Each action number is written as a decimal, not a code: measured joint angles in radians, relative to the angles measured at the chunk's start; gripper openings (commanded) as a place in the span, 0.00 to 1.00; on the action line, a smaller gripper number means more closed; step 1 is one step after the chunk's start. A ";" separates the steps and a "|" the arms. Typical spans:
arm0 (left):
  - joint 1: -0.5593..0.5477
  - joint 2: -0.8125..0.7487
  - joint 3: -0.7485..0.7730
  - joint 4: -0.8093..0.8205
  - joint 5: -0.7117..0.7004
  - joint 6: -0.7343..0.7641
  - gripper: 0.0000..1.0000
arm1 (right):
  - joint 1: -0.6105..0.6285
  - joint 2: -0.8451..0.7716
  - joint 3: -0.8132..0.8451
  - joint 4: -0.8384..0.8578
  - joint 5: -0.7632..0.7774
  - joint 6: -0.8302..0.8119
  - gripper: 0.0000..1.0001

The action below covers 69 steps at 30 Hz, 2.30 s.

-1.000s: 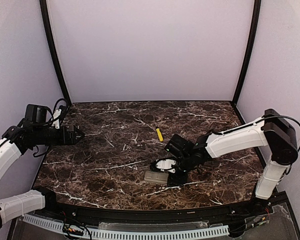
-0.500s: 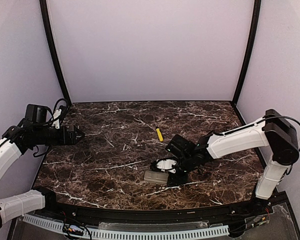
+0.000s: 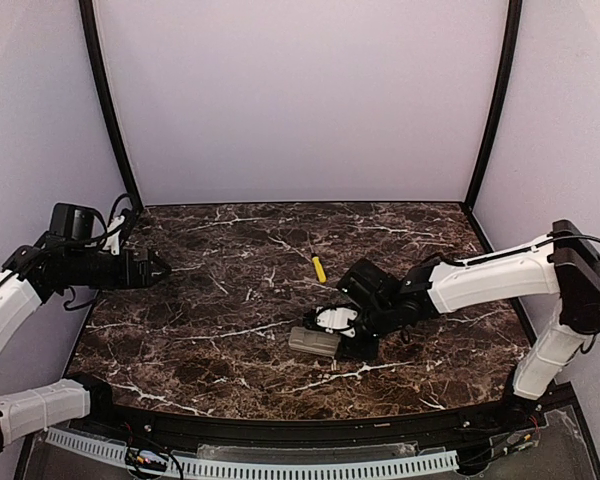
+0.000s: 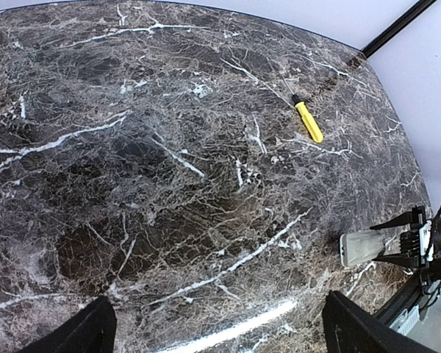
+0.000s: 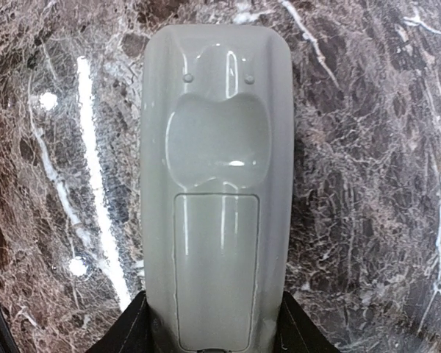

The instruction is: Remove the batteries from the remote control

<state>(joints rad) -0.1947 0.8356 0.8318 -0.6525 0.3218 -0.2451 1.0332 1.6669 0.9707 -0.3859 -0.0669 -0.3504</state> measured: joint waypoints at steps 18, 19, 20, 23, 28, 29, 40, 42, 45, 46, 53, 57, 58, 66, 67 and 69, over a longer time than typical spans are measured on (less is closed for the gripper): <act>0.000 0.040 0.096 -0.045 0.328 -0.020 0.98 | 0.018 -0.157 0.132 0.024 0.061 -0.059 0.00; 0.000 0.043 0.096 -0.040 0.356 -0.029 0.99 | 0.023 -0.168 0.132 0.027 0.066 -0.061 0.00; 0.000 0.047 0.095 -0.032 0.380 -0.035 0.98 | 0.027 -0.175 0.132 0.031 0.069 -0.061 0.00; -0.008 0.048 0.072 0.026 0.455 -0.075 0.99 | 0.043 -0.193 0.132 0.046 0.080 -0.065 0.00; -0.048 0.075 0.004 0.134 0.532 -0.145 0.98 | 0.063 -0.201 0.132 0.050 0.092 -0.072 0.00; -0.060 0.092 -0.006 0.164 0.541 -0.162 0.97 | 0.066 -0.201 0.132 0.050 0.093 -0.075 0.00; -0.242 0.239 -0.013 0.349 0.556 -0.242 0.94 | 0.089 -0.201 0.132 0.065 0.100 -0.096 0.00; -0.274 0.257 -0.013 0.380 0.554 -0.259 0.94 | 0.095 -0.201 0.132 0.072 0.108 -0.101 0.00; -0.322 0.287 -0.013 0.433 0.551 -0.289 0.92 | 0.104 -0.200 0.132 0.080 0.118 -0.109 0.00; -0.338 0.297 -0.013 0.454 0.549 -0.301 0.92 | 0.108 -0.197 0.132 0.087 0.124 -0.114 0.00; -0.423 0.349 -0.019 0.583 0.526 -0.386 0.87 | 0.132 -0.167 0.145 0.109 0.158 -0.134 0.00; -0.451 0.367 -0.026 0.636 0.506 -0.414 0.83 | 0.138 -0.156 0.151 0.125 0.174 -0.139 0.00; -0.453 0.368 -0.028 0.643 0.503 -0.418 0.80 | 0.138 -0.154 0.152 0.128 0.175 -0.139 0.00; -0.467 0.383 -0.053 0.698 0.478 -0.447 0.71 | 0.144 -0.150 0.168 0.170 0.180 -0.137 0.00; -0.468 0.387 -0.055 0.702 0.476 -0.448 0.71 | 0.145 -0.145 0.172 0.175 0.181 -0.135 0.00; -0.471 0.395 -0.055 0.710 0.473 -0.450 0.69 | 0.148 -0.134 0.179 0.181 0.182 -0.133 0.00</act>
<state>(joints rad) -0.6659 1.2304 0.7769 0.0578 0.7944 -0.6949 1.1812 1.5326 1.1500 -0.2047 0.1150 -0.4835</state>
